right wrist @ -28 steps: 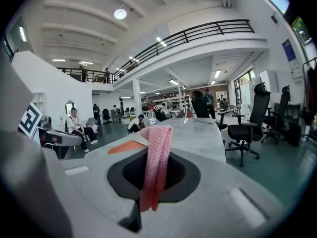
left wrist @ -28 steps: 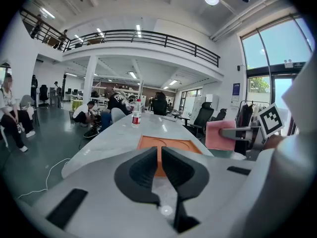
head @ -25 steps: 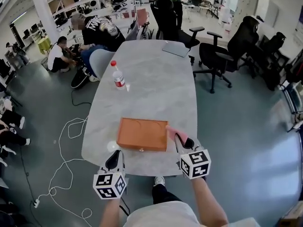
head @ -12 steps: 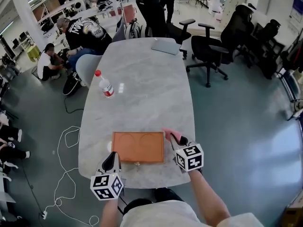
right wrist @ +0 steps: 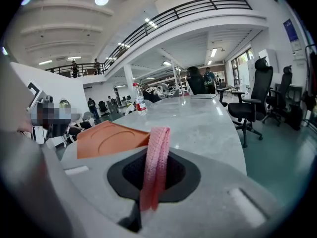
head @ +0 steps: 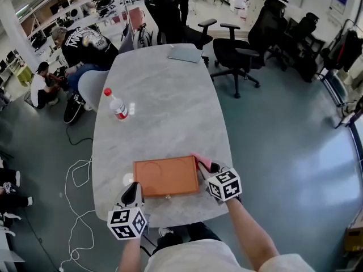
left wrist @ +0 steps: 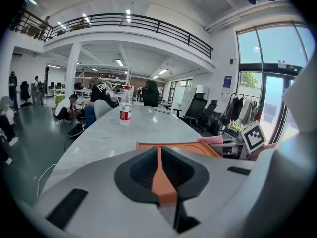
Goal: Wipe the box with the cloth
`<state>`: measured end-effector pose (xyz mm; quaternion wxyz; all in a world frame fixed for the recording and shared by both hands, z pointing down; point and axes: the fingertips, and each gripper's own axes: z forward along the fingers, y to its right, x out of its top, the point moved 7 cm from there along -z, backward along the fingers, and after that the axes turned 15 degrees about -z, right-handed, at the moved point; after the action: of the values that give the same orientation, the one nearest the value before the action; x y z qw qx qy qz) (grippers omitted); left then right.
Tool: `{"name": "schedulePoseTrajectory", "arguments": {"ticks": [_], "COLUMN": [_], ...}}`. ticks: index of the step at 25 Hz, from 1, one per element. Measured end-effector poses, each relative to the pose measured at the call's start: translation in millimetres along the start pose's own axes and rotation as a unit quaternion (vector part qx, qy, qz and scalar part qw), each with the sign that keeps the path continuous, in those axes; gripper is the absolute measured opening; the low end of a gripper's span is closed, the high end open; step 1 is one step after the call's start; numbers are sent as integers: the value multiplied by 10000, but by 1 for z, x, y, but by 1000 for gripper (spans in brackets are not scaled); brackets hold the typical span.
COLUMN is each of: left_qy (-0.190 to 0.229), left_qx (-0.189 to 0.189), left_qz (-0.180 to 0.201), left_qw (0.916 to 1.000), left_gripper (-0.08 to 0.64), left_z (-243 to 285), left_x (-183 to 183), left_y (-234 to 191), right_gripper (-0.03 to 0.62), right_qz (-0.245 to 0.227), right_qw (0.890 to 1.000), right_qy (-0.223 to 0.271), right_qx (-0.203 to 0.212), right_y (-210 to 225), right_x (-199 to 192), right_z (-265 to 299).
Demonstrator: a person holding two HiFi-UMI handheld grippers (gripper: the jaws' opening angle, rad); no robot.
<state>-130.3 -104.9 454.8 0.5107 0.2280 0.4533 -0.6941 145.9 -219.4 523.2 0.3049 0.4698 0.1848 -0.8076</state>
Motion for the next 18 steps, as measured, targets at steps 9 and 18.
{"name": "schedulePoseTrajectory", "arguments": {"ticks": [9, 18], "left_qy": [-168, -249], "left_qx": [-328, -702], "left_qz": [152, 283], "left_qw": [9992, 9968], "left_gripper": [30, 29], "left_z": [-2, -6], "left_x": [-2, -2], "left_y": [-12, -12], "right_gripper": [14, 14], "right_qz": [-54, -187], "right_qw": [9998, 9992], "right_qy": [-80, -77], "right_qx": [-191, -355], "right_y": [-25, -53], "right_x": [-10, -18], "right_z": [-16, -41]}}
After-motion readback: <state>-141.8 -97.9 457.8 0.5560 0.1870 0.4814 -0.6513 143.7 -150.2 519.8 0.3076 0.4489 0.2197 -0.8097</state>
